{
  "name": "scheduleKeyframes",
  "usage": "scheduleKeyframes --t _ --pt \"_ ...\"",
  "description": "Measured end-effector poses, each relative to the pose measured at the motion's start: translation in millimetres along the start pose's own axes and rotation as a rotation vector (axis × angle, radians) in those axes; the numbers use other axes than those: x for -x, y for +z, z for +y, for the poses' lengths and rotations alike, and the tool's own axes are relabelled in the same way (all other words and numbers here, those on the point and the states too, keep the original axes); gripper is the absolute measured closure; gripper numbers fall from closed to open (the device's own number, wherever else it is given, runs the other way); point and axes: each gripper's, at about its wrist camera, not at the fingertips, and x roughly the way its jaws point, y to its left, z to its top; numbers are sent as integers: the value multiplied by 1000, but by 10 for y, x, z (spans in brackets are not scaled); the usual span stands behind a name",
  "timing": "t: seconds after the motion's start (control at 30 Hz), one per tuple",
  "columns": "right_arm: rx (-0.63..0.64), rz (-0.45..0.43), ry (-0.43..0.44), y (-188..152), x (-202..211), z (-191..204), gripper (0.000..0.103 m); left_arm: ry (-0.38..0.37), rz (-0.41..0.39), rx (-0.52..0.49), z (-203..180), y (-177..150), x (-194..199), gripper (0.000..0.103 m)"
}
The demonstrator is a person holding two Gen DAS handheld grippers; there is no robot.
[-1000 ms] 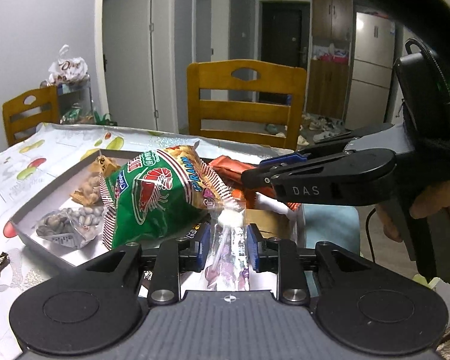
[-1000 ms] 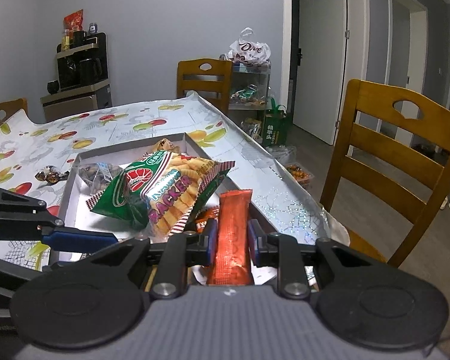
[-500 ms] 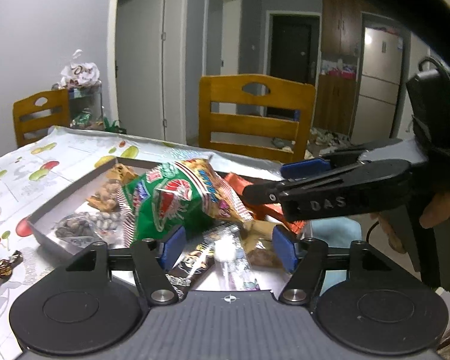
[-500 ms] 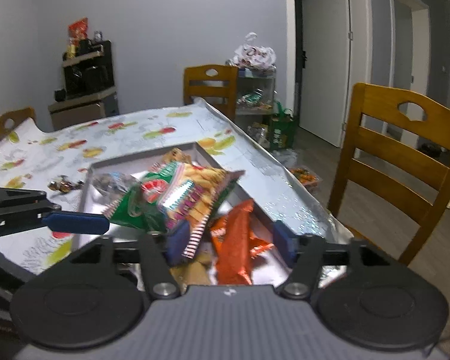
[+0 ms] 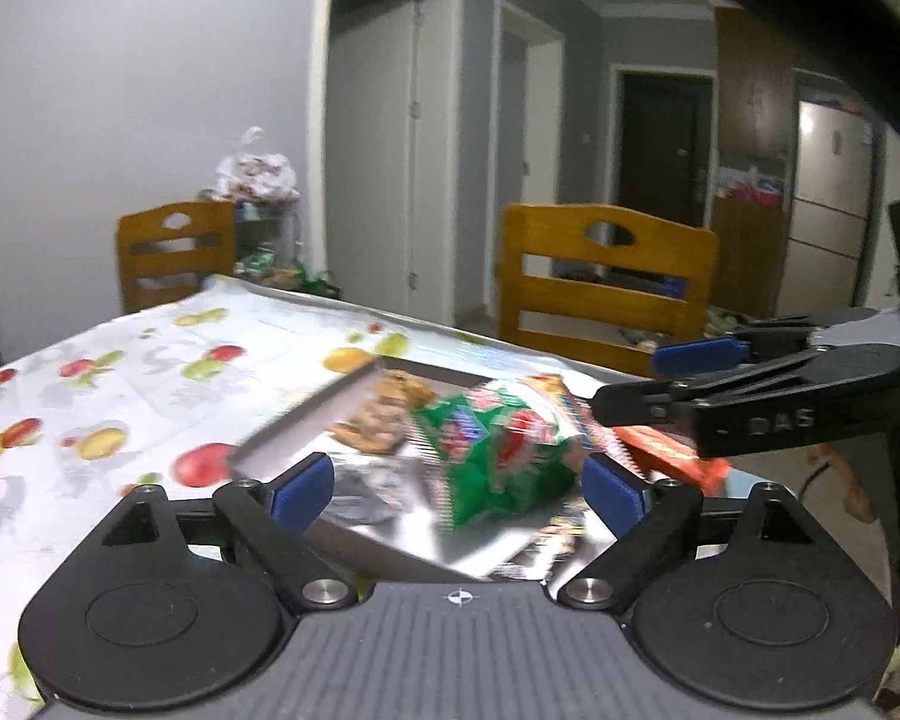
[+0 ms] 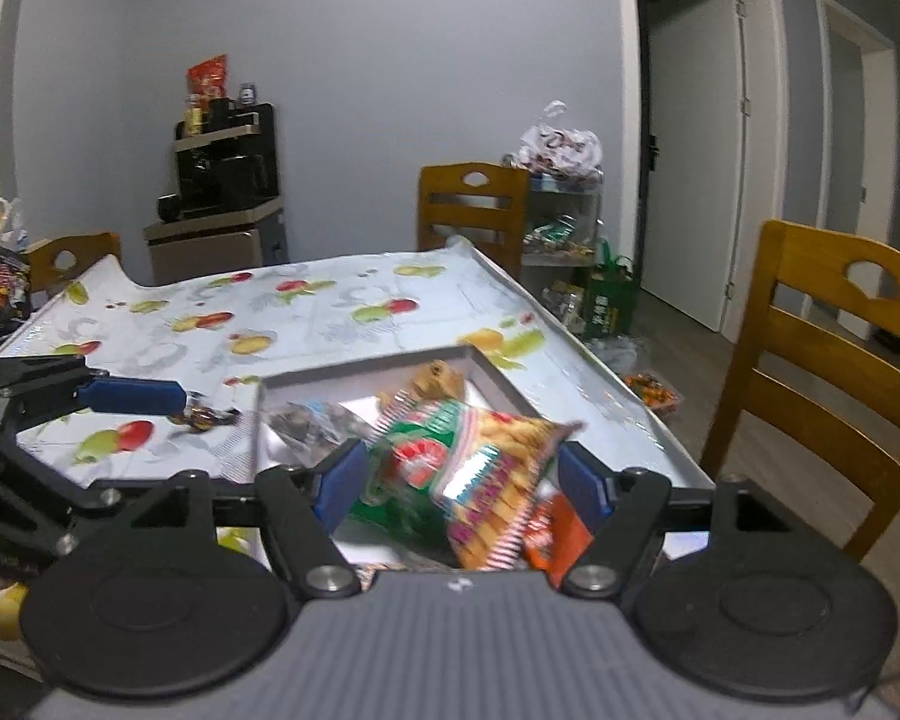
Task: Organize snacks
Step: 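Withdraw both open tools from the box toward the wrapped candies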
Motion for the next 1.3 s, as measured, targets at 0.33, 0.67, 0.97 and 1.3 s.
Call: scheduleKeyframes --t 0.33,0.67,0.97,1.3 --pt "59 -48 77 353 14 510 32 186 -73 108 716 181 412 13" --pt "113 -106 133 667 -74 1069 28 370 -59 217 1478 522 603 10" --pt "185 -39 175 569 -406 1577 28 397 -52 301 1884 517 244 7" --pt "221 81 191 365 -897 1809 28 367 123 296 2068 1 -312 7"
